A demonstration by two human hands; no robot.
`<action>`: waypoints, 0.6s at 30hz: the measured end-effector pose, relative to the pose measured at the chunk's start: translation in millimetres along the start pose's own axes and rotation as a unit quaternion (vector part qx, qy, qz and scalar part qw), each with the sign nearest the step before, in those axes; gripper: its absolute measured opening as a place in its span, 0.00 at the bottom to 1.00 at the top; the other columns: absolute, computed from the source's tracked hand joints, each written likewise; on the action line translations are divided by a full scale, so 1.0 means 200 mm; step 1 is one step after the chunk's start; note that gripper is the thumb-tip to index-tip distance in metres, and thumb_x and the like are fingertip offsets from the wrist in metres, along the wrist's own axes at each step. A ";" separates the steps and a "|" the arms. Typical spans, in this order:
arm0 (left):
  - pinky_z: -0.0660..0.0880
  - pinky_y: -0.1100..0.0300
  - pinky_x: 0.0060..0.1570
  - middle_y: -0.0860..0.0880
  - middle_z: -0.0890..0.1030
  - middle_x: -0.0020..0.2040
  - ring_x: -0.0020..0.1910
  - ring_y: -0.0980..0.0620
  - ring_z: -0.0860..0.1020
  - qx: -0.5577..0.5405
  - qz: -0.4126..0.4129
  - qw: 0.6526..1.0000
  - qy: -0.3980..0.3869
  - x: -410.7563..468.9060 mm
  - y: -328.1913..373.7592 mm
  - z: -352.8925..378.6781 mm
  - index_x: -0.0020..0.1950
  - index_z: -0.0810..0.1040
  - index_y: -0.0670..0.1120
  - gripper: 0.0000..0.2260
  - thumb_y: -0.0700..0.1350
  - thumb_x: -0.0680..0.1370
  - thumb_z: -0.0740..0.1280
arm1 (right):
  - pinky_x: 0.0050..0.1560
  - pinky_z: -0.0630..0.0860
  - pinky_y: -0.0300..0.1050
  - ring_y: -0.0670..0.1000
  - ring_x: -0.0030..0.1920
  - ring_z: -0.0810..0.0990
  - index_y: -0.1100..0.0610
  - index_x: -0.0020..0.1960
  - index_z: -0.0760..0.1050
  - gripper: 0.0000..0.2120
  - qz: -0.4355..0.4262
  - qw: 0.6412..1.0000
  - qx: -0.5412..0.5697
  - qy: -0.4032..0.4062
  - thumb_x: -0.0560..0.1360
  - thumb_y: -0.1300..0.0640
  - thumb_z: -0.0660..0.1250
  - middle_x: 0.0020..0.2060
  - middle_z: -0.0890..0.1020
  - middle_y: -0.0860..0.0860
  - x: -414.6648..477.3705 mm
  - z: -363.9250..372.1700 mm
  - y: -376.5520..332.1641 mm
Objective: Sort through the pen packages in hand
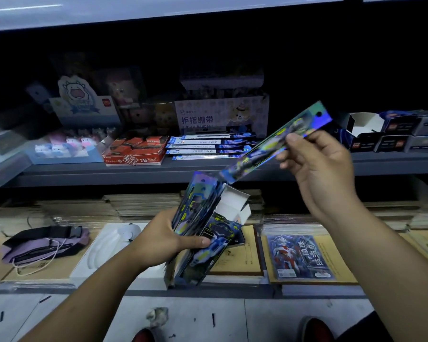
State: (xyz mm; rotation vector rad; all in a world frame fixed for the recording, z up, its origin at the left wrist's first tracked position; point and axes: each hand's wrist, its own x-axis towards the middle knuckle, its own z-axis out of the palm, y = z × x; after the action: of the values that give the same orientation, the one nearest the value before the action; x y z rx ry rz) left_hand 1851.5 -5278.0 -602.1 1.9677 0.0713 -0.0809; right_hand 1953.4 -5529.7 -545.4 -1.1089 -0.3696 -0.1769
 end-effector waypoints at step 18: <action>0.71 0.73 0.26 0.59 0.83 0.31 0.25 0.65 0.77 -0.020 0.036 0.991 0.127 0.01 0.02 0.03 0.50 0.80 0.48 0.15 0.38 0.69 0.80 | 0.31 0.80 0.44 0.52 0.30 0.84 0.60 0.46 0.77 0.04 -0.042 0.978 -0.201 0.024 0.79 0.66 0.69 0.31 0.84 0.53 -0.12 0.08 0.06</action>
State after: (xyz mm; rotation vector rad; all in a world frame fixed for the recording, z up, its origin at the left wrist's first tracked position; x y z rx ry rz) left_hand 1853.3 -5284.1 -601.2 1.9296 0.1662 0.2174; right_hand 1930.9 -5510.9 -557.7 -1.4847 -0.3462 -0.3648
